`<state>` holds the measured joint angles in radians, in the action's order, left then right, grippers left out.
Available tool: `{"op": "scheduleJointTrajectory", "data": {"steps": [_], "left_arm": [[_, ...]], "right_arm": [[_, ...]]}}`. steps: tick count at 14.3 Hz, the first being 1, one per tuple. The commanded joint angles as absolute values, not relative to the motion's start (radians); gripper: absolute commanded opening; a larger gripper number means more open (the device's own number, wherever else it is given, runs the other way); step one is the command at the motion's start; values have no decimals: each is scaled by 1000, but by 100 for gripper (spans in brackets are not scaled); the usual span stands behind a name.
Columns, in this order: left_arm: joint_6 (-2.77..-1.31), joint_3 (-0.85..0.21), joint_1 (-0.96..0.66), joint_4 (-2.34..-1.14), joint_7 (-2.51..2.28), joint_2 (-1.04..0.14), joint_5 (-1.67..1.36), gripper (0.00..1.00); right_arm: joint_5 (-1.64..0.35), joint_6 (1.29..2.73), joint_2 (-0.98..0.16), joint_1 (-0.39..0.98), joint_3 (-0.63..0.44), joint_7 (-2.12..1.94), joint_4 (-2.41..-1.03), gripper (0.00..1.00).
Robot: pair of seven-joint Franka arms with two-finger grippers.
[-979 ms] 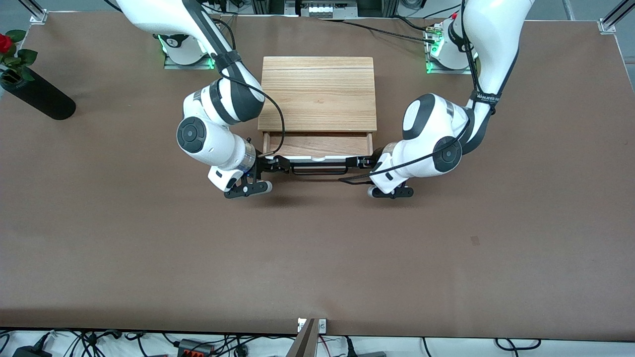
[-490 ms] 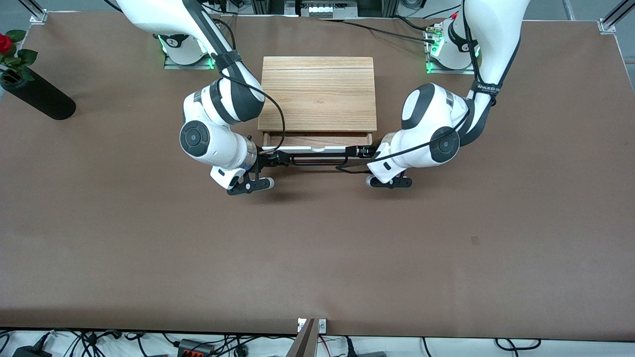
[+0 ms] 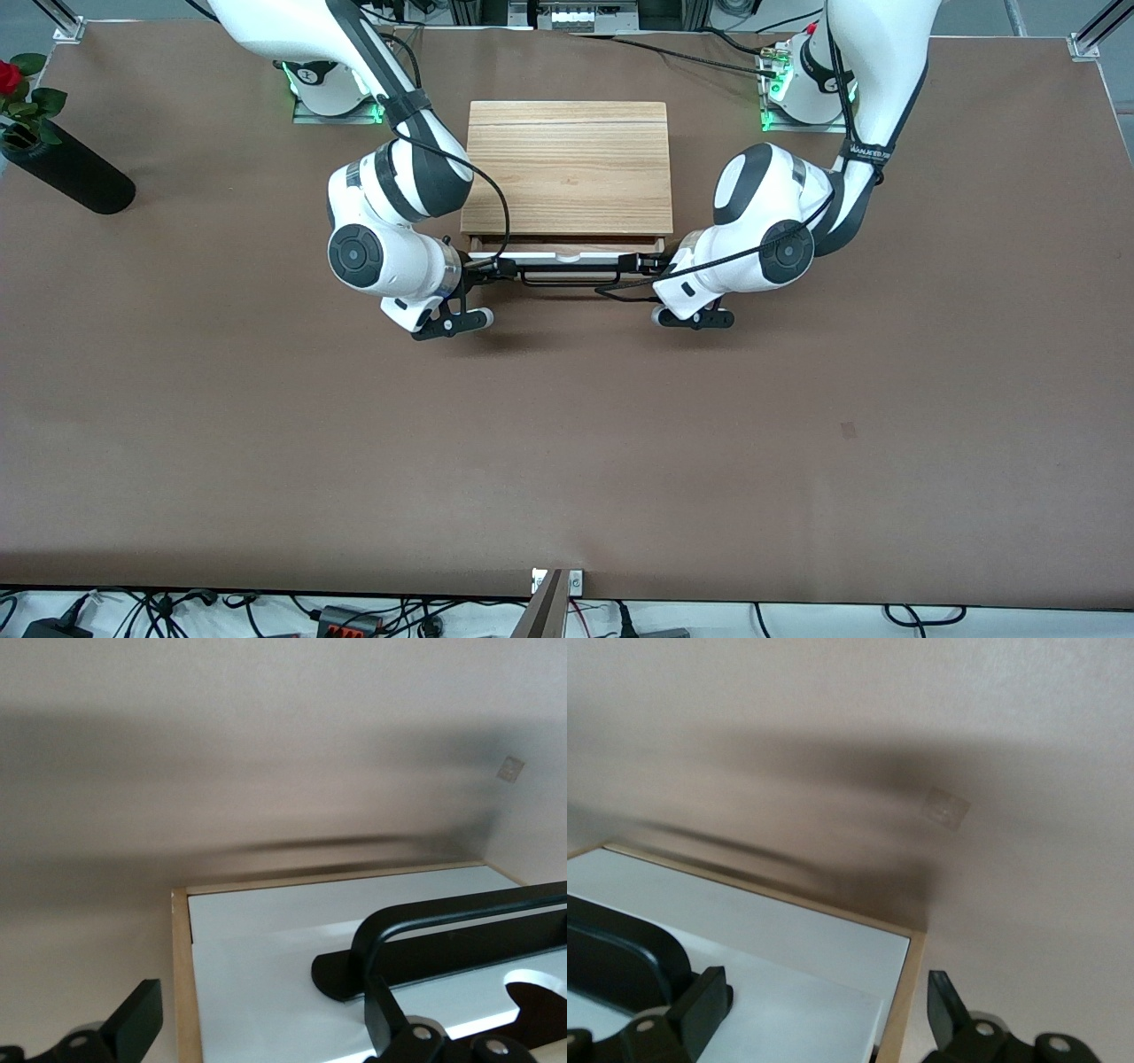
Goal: Close drawer with both arms simultaneously
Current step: 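Push the drawer front into the cabinet with both grippers together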
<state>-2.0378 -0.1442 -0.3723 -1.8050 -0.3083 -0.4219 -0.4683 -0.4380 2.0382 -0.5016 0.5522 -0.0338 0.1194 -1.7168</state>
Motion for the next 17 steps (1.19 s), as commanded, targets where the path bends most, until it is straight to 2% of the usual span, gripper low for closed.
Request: {"op": "scheduleJointTrajectory", "data": {"steps": [1, 17], "left_arm": [[-2034, -143, -380, -1870, -325, -361, -439, 100], [-2043, -143, -428, -1937, -385, -325, -437, 100]], "right_arm": [[-462, 2000, -488, 554, -31, 97, -1732, 100], [-462, 1953, -505, 581, -31, 94, -1724, 100]]}}
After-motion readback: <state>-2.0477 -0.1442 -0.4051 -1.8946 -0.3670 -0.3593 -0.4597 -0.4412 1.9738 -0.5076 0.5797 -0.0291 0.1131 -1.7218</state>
